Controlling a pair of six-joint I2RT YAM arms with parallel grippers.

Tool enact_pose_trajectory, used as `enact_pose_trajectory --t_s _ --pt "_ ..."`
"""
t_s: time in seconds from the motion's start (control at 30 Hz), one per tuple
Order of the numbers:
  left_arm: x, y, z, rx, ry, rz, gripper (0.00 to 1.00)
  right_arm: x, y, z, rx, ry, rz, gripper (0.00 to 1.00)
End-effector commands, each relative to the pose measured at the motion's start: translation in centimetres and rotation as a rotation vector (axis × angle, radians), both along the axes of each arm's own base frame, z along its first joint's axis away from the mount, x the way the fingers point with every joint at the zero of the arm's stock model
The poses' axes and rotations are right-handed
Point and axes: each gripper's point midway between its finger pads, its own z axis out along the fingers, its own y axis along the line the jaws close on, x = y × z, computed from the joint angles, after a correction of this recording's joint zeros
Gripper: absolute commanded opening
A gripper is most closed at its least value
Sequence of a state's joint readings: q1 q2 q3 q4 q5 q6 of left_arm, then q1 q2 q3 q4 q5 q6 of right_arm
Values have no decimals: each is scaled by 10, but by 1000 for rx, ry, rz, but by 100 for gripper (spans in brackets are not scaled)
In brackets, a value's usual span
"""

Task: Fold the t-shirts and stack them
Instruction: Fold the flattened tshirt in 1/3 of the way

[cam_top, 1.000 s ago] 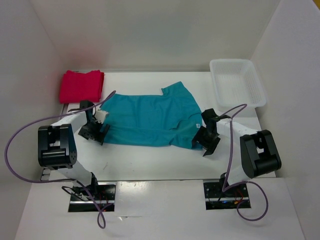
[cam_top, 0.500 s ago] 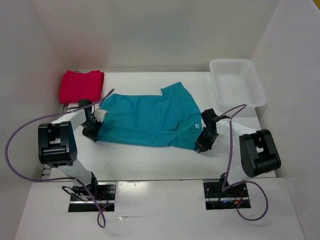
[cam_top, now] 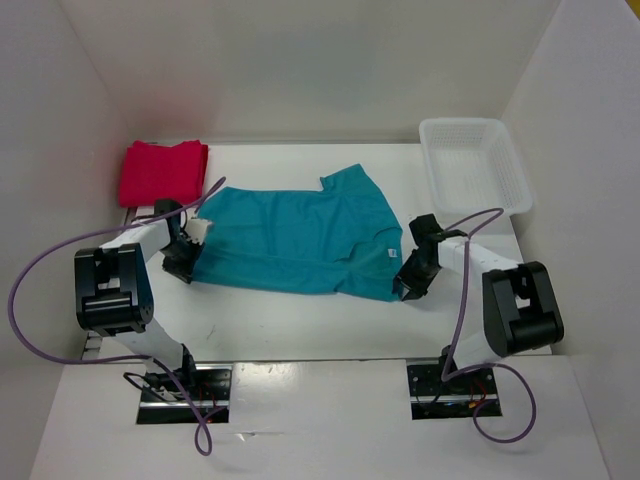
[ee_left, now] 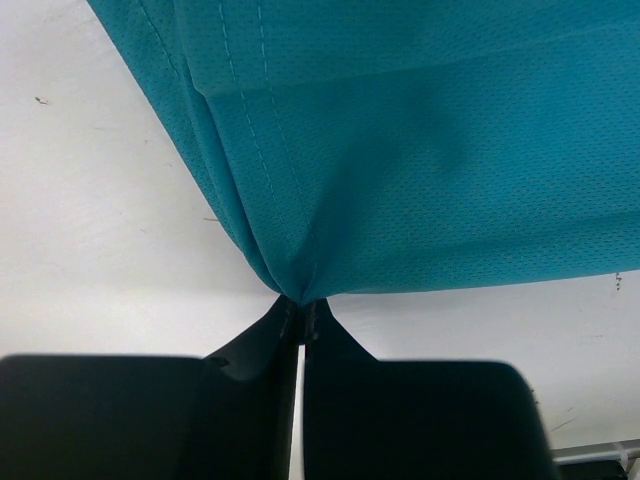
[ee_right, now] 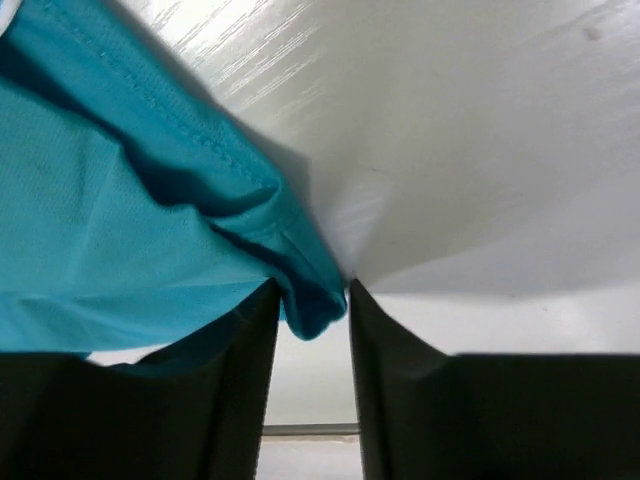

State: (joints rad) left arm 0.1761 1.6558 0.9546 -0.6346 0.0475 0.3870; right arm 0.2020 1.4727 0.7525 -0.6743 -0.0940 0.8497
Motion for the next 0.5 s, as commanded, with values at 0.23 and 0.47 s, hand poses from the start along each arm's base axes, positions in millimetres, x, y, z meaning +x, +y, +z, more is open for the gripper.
enact_pose_trajectory --t_s 0.23,0.47 --pt "-15 3 -5 8 38 -5 0 0 12 -9 71 24 42 0" --pt "-57 23 22 134 138 -163 0 -28 4 43 46 12 67 0"
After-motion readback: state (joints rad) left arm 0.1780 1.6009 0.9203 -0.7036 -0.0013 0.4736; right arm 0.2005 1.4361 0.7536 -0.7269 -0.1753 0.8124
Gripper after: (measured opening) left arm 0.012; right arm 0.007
